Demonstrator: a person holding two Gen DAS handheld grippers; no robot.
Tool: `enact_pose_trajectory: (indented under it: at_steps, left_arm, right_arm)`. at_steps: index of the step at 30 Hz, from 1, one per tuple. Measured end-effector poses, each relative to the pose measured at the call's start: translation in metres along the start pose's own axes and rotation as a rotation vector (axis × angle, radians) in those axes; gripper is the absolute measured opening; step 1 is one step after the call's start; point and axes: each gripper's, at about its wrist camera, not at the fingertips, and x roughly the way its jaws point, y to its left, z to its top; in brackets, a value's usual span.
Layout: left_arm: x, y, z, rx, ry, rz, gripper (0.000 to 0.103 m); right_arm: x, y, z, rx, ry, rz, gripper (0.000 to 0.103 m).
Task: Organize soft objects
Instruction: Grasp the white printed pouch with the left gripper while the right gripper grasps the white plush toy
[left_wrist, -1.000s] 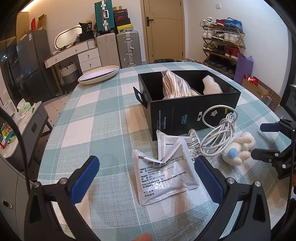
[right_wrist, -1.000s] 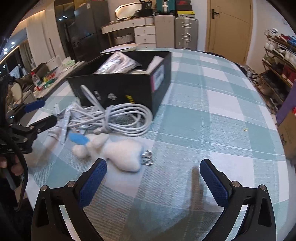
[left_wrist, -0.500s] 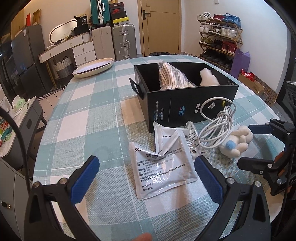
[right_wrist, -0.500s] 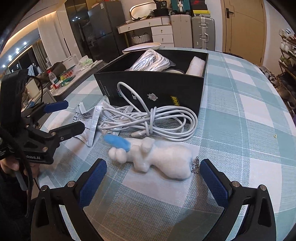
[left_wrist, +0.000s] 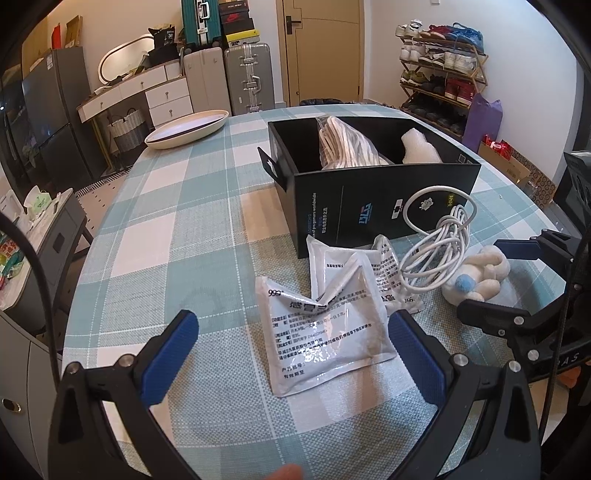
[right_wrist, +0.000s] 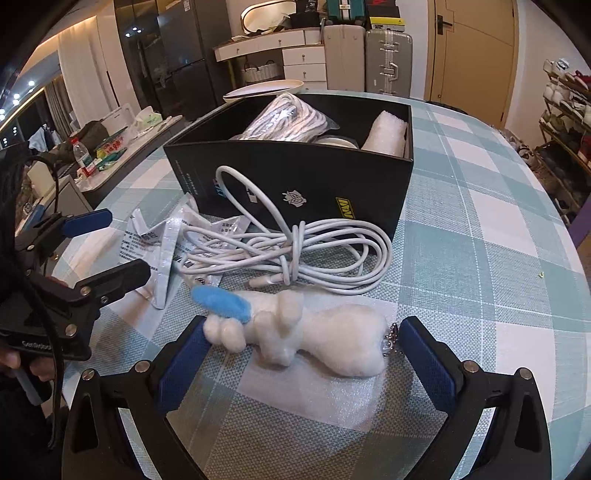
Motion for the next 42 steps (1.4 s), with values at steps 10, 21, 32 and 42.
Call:
enact_pose_trajectory:
  at_steps: [10, 21, 32, 42]
  left_arm:
    - [0.002, 0.0, -0.001, 0.002, 0.011, -0.003, 0.103]
    - [0.008, 0.005, 0.0, -0.091, 0.06, -0.07, 0.103]
    - [0.02, -0.012, -0.001, -0.068, 0.105, 0.017, 0.103]
    - [0.022, -0.005, -0.002, -0.082, 0.147, 0.015, 0.103]
  right_arm:
    - [-0.007, -0.009, -0.008, -0.023, -0.021, -0.003, 0.089]
    - [-0.024, -0.017, -0.01, -0.038, -0.085, 0.022, 0.089]
    - [-0.026, -0.018, -0.01, -0.042, -0.089, 0.025, 0.089]
    - [-0.028, -0.017, -0.01, -0.044, -0.095, 0.025, 0.089]
